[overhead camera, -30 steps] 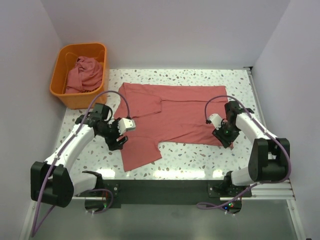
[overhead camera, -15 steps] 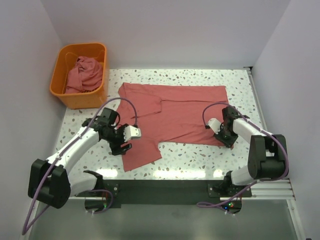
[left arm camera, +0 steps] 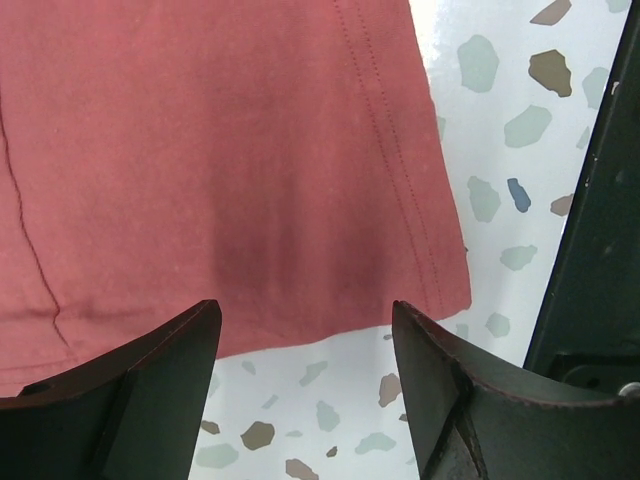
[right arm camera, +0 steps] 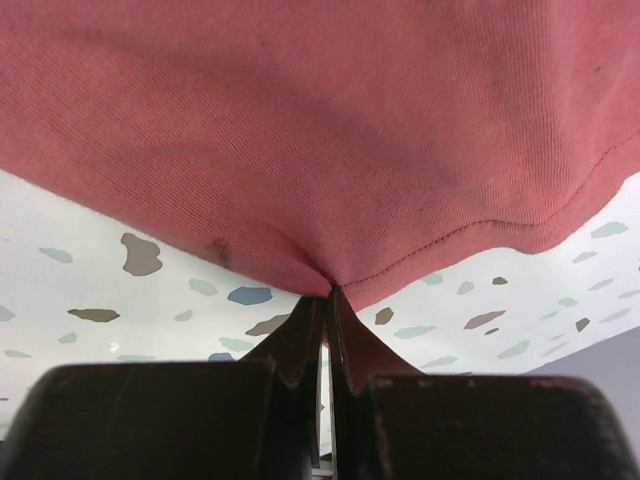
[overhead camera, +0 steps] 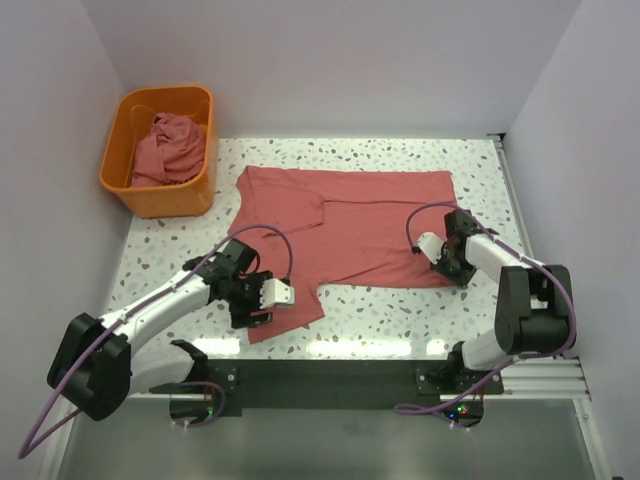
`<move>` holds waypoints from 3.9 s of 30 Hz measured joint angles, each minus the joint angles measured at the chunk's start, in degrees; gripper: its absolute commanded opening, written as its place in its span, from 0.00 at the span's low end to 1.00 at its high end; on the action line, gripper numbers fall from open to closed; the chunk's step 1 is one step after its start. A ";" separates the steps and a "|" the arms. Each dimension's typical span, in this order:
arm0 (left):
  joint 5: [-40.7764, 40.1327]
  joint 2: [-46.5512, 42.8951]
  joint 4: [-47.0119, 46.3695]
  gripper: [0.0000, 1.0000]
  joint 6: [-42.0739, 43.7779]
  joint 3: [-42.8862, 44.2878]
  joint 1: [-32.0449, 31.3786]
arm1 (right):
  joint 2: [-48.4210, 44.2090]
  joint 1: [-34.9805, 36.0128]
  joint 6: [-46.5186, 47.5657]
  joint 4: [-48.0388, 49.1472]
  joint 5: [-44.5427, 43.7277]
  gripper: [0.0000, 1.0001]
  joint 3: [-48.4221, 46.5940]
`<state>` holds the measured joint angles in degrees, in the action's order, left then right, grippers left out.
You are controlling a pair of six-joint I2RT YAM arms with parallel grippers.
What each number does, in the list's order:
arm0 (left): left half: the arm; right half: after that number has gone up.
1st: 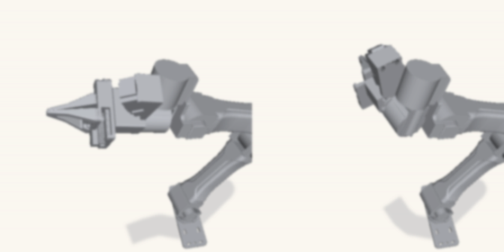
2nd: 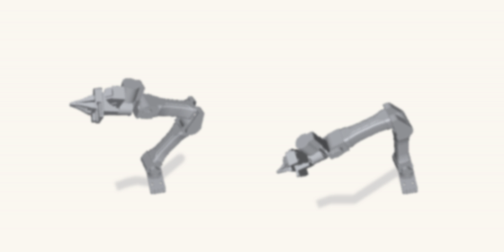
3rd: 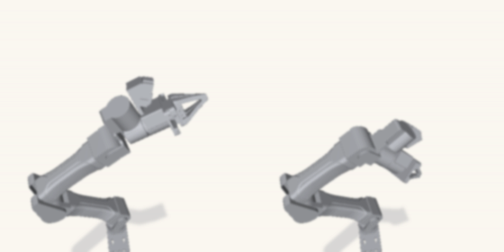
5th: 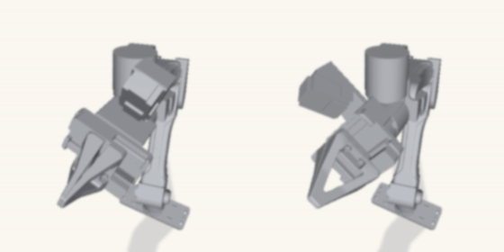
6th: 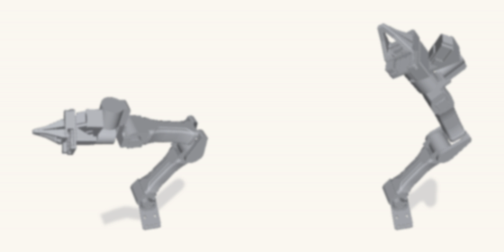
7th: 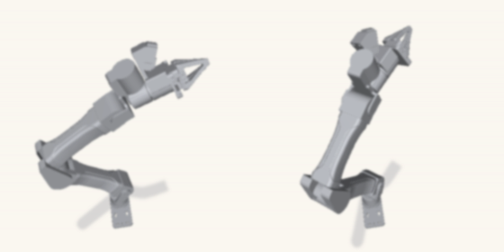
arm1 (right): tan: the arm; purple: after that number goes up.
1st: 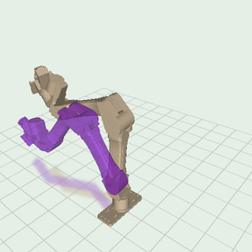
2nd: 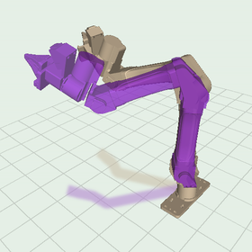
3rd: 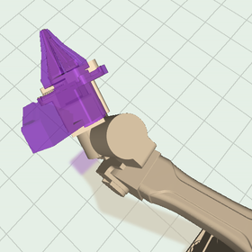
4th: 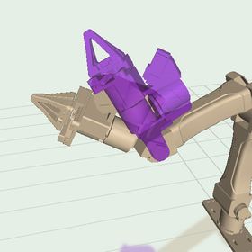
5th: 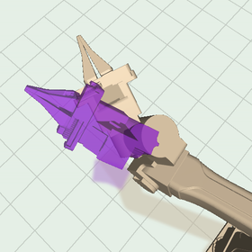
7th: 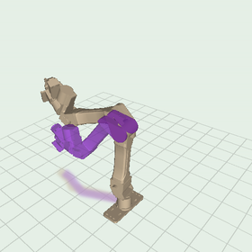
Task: Fold and stack the t-shirts
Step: Fold the tshirt
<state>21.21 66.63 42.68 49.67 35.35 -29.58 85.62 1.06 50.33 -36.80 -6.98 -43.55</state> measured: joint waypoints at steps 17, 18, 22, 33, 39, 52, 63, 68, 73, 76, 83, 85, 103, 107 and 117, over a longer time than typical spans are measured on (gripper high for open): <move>-4.04 2.56 -6.78 0.01 -2.14 -3.61 -6.23 | 1.31 -0.07 -1.25 -1.03 2.21 0.00 -2.16; -4.26 2.45 -5.88 0.00 -2.23 -3.19 -6.19 | 1.31 -0.07 -1.22 -1.88 2.78 0.00 -2.45; -3.69 0.98 0.37 0.00 -2.16 1.55 -4.28 | -0.15 -0.15 -0.81 -4.39 3.96 0.00 -2.84; 0.72 -6.95 12.90 0.00 -1.95 12.20 1.44 | -11.54 -0.76 3.39 -14.49 5.84 0.00 -5.35; 2.60 -10.49 20.98 0.00 -2.12 16.48 2.27 | -18.32 -4.48 7.30 -20.44 6.86 0.00 -5.35; -1.55 3.91 13.84 0.00 -2.16 26.75 6.75 | 0.07 -7.56 8.76 -23.37 11.02 0.00 -20.90; -3.80 19.08 4.33 0.00 -1.77 36.06 11.65 | 13.16 -7.56 8.63 -21.73 10.78 0.00 -31.54; -3.96 25.51 2.05 0.00 -0.94 40.13 12.33 | 17.25 -7.56 7.69 -21.00 10.54 0.00 -34.16; -3.93 29.77 1.03 0.00 -0.55 42.38 13.05 | 18.97 -7.56 6.45 -19.78 10.29 0.00 -35.45; -3.96 30.60 0.57 0.00 -0.55 42.62 13.70 | 19.41 -7.56 5.84 -19.04 9.66 0.00 -35.82; -3.87 31.69 -0.31 0.00 -0.59 43.32 15.15 | 21.29 -7.56 4.96 -18.01 9.42 0.00 -37.77; -3.76 32.06 -0.50 0.00 -0.59 43.43 15.30 | 21.66 -7.56 4.92 -17.90 9.35 0.00 -38.12; -4.63 34.47 -3.32 0.34 -1.49 43.85 15.32 | 25.83 -7.39 2.75 -17.11 8.83 0.35 -41.62; -5.64 36.24 -4.04 0.48 -4.87 45.68 15.80 | 26.53 -7.45 1.16 -17.25 7.65 0.44 -43.50; 2.27 28.44 1.16 0.59 -12.50 43.12 25.33 | 23.04 -8.70 -5.01 -23.71 9.77 0.44 -46.12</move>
<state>23.49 95.07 43.83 37.17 78.48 -4.25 108.66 -7.64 45.32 -60.51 2.79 -89.67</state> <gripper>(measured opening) 0.582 0.453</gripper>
